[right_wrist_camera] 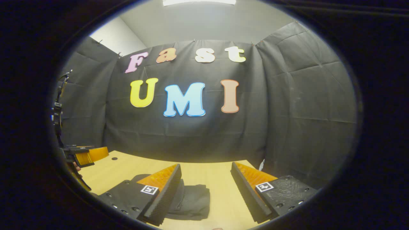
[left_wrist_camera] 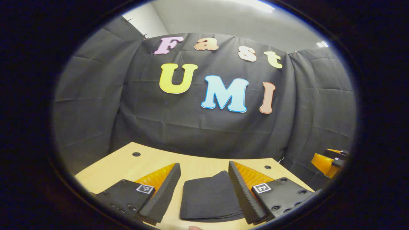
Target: Grasp the waist and the cuffs of the jeans and fold them to make the two legs overlap; first hold the waist and fold one-third of the jeans toward the cuffs, then hold the cuffs and fold the remaining one-third in the same direction to finish folding.
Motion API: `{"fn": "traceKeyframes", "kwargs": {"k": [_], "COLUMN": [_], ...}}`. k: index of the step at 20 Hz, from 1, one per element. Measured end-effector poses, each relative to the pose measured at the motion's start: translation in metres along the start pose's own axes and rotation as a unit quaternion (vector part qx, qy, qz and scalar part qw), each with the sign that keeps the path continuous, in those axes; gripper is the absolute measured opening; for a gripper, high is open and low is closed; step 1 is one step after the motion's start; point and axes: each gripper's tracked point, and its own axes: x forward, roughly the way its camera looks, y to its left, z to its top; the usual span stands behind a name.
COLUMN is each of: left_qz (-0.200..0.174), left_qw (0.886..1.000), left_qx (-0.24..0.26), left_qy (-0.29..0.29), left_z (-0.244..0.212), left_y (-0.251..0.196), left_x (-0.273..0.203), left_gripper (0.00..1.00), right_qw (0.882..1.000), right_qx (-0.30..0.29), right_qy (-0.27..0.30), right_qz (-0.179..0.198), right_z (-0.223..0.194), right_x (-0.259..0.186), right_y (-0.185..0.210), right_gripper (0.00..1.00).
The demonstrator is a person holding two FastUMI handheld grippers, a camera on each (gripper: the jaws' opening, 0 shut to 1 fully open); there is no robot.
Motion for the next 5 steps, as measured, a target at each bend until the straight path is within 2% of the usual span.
{"fn": "traceKeyframes", "kwargs": {"k": [1, 2, 5], "left_qz": [0.005, 0.006, 0.026], "left_qw": [1.0, 1.0, 0.999], "left_qx": [0.0, 0.001, 0.02], "left_qy": [-0.002, -0.007, -0.031], "left_z": [0.002, 0.005, 0.014], "left_y": [0.002, 0.0, -0.006], "left_x": [-0.002, -0.008, -0.017], "left_gripper": [0.97, 0.99, 0.96], "right_qw": [1.0, 1.0, 1.0], "right_qx": [-0.003, -0.007, -0.004], "right_qy": [-0.001, -0.001, -0.013], "right_qz": [0.0, -0.003, 0.003], "right_z": [0.0, 0.0, 0.007], "right_x": [-0.001, -0.002, -0.005], "right_y": [-0.003, -0.008, -0.025], "right_gripper": [0.89, 0.89, 0.95]}}
